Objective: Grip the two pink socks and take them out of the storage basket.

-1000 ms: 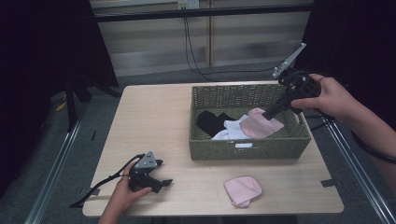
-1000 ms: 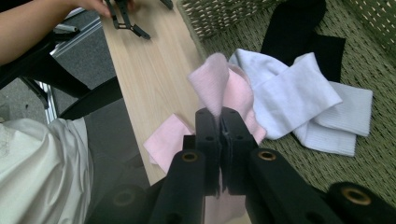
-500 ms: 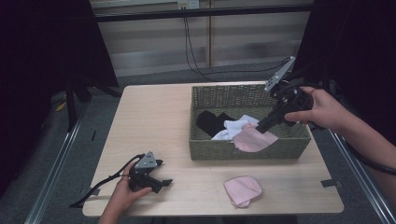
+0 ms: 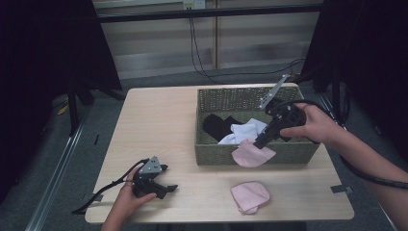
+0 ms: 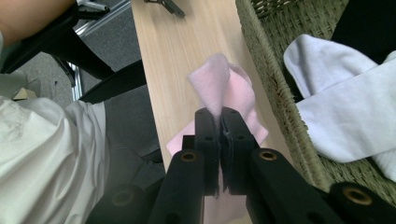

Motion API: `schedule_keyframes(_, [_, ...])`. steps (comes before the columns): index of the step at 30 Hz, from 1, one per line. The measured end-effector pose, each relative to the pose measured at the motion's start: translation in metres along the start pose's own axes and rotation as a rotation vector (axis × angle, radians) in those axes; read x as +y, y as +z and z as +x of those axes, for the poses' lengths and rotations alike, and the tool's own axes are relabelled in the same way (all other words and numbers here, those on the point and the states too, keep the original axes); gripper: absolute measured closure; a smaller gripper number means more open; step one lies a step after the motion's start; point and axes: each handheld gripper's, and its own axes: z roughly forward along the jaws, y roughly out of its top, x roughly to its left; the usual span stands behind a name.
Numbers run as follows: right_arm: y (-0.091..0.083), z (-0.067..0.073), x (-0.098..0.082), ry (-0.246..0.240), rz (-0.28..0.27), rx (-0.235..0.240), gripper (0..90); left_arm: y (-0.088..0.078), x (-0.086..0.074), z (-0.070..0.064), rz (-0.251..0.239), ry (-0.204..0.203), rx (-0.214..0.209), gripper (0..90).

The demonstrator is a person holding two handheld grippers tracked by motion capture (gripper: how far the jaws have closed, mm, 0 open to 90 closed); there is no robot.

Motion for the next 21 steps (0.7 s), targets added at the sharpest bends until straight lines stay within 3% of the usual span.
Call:
schedule_keyframes(14, [0.054,-0.013,-0.009,-0.002,0.063,-0.013,85.4,0.0,0.0,0.0,-0.004,-0.002,0.002,14.0])
schedule_keyframes(21, [0.072,-0.019,-0.013,0.011,0.075,0.009,84.6,0.0,0.0,0.0,-0.003,-0.003,0.002,14.0])
